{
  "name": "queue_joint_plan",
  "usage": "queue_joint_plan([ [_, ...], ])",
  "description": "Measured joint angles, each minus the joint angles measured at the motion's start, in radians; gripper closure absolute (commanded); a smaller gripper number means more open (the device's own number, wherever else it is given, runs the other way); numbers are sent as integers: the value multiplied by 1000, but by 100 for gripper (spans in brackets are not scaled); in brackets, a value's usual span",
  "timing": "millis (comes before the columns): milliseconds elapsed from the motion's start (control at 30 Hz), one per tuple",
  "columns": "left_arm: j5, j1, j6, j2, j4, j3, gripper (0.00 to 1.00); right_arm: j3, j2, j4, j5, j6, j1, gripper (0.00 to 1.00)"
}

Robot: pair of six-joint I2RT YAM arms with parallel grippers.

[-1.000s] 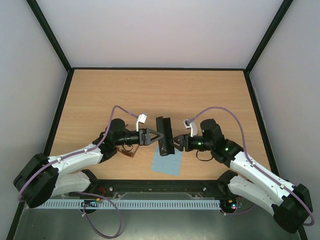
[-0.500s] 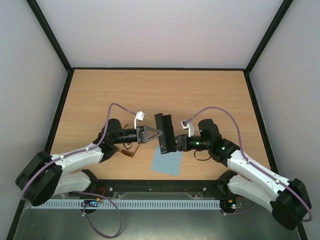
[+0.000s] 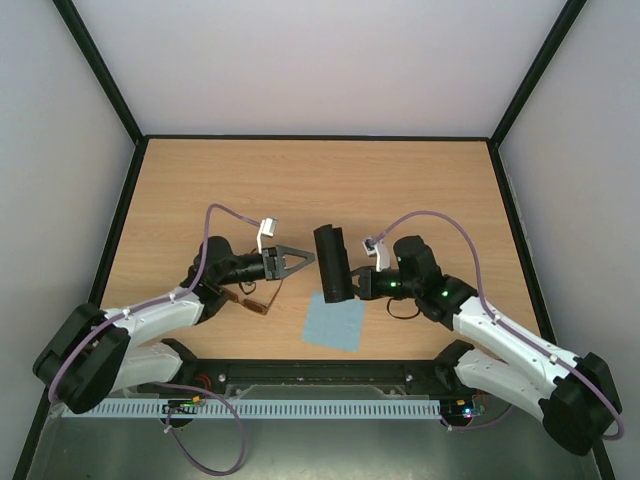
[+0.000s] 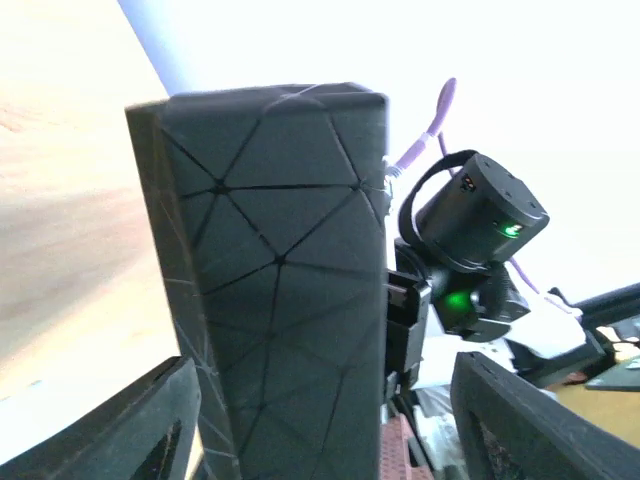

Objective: Organize the sunglasses
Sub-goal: Open the sunglasses case, then place the sunglasses case at the center of the board.

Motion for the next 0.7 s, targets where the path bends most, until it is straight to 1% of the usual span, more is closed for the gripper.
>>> queue_joint_plan([
  [167,-14,68,30,-16,-54,-5,25,72,50,-109,126,-47,0,99],
  [300,-69,103,101,-74,-211,-2,25,169,120,-199,282,-86,1,99],
  [367,-108,108,145,-101,-306,16,25,235,182,-256,395,-105,13,99],
  [467,-158,108,199,-106,-412,62,26,345,306,-351,609,-122,57,99],
  [633,-209,91,246,-62,-496,128,27,528,525,-515,938,-123,174,99],
  [700,-223,78,254,-40,-507,138,27,600,602,-575,1037,-119,212,99],
])
